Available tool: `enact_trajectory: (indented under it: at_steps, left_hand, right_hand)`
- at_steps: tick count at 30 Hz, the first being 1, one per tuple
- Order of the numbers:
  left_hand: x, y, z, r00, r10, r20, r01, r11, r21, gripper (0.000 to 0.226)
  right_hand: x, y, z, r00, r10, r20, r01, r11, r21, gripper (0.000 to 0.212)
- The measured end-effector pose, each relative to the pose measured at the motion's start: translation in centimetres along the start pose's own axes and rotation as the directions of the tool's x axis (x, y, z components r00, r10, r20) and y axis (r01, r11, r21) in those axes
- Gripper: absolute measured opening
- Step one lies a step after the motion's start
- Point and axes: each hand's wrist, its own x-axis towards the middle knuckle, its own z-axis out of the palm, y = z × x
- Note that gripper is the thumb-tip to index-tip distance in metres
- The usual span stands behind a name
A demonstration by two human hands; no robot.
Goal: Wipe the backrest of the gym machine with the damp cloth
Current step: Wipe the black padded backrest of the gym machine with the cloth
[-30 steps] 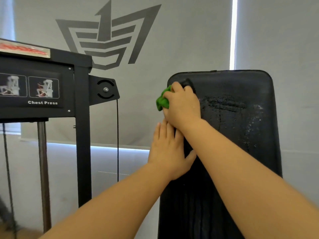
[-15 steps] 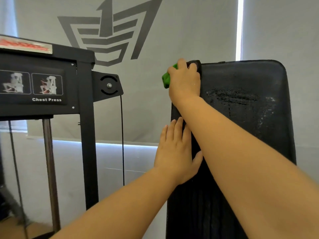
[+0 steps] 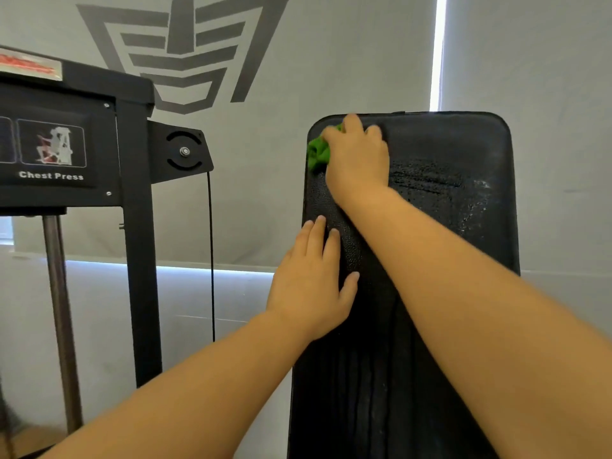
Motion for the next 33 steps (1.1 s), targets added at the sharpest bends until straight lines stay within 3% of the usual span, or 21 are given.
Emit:
enact_trajectory:
  at_steps: [3,10,12,16,21,26,29,33]
  left_hand:
    - [0.2,0.2,-0.7,1.0,-0.008,0.005,0.008,1.0,0.0,0.065]
    - [-0.2,-0.3,-0.1,0.997,0.06,-0.056,-0.058,0.998,0.034,0.062]
    - [-0.1,-0.4,0.2,0.996,0.05,-0.079,-0.046,0.998,0.053,0.065]
    - [0.2,0.2,0.5,0.996,-0.009,-0.089,0.019,0.993,0.115,0.069]
    - [0.2,0.2,0.7,0.994,-0.012,-0.107,0.03,0.985,0.17,0.069]
    - [0.3,0.5,1.1,0.993,-0.027,-0.112,0.045,0.987,0.157,0.069]
    - [0.4,0.6,1.3,0.99,-0.03,-0.135,0.05,0.988,0.144,0.068]
    - [0.9,1.4,1.0,0.986,-0.054,-0.155,0.075,0.988,0.132,0.06]
  right_hand:
    - [1.0,0.0,-0.6,0.997,0.059,0.052,-0.062,0.997,0.047,0.043]
    - [-9.0,1.6,2.2,0.99,-0.013,-0.139,0.022,0.998,0.065,0.016]
    - [-9.6,2.0,2.3,0.992,-0.03,-0.123,0.04,0.996,0.085,0.014]
    - [-5.1,2.8,0.9,0.997,-0.008,-0.076,0.005,0.999,-0.037,0.034]
    - [0.5,4.8,-1.7,0.984,0.178,0.013,-0.179,0.981,0.079,0.04]
    - [-7.4,4.5,0.4,0.991,0.048,-0.126,-0.041,0.998,0.054,0.031]
    - [-12.3,5.6,1.0,0.996,-0.028,-0.088,0.035,0.996,0.08,0.033]
    - [-9.6,6.6,0.3,0.994,-0.007,-0.106,0.012,0.999,0.05,0.022]
